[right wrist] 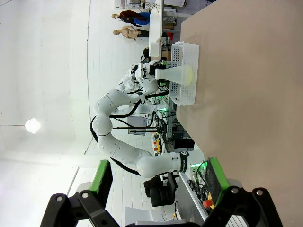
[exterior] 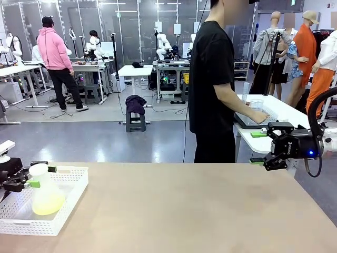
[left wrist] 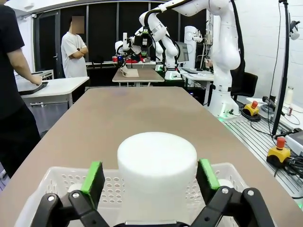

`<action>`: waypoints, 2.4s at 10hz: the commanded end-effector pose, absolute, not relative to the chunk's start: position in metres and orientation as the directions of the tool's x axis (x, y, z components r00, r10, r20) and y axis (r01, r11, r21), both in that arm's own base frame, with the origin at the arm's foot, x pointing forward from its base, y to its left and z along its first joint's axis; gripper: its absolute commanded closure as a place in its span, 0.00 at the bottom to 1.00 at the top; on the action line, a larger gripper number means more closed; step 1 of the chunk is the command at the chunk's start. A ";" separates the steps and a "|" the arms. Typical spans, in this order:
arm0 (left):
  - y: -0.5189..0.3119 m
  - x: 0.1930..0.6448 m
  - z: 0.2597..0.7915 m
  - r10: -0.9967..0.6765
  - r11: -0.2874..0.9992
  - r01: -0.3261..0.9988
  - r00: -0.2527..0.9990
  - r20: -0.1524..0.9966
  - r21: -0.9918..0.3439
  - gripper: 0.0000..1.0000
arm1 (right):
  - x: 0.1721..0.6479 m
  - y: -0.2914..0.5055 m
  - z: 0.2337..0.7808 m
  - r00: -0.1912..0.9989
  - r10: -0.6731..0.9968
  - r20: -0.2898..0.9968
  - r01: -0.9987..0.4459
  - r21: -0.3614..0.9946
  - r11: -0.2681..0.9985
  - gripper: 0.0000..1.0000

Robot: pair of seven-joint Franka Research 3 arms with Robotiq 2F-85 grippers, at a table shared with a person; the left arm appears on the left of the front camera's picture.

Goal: Prepare the solutions needed for the experiment.
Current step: When the human places the Big flask in the center of the table, pick up the Big flask and place it in the left Organizing basket.

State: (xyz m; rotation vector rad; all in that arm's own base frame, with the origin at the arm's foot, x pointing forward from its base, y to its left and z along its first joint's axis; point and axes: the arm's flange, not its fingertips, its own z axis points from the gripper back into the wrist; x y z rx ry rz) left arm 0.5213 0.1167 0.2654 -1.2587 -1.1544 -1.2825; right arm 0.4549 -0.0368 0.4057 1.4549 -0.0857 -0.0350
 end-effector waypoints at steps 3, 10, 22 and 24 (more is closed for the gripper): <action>0.117 0.521 0.268 -0.016 -0.105 0.994 -0.018 1.000 0.017 0.00 | 0.455 -0.037 0.407 0.996 -0.073 0.047 -0.039 0.993 0.114 0.00; 0.185 0.494 0.281 -0.064 0.003 0.997 0.072 0.995 -0.072 0.00 | 0.455 -0.037 0.407 0.996 -0.073 0.047 -0.039 0.993 0.114 0.00; 0.163 0.437 0.395 0.138 -0.045 0.484 0.869 0.475 -0.874 0.00 | 0.455 -0.037 0.407 0.996 -0.073 0.047 -0.039 0.993 0.114 0.00; 0.150 0.427 0.402 0.069 -0.025 0.411 0.910 0.409 -0.911 0.00 | 0.455 -0.037 0.407 0.996 -0.073 0.047 -0.039 0.993 0.114 0.00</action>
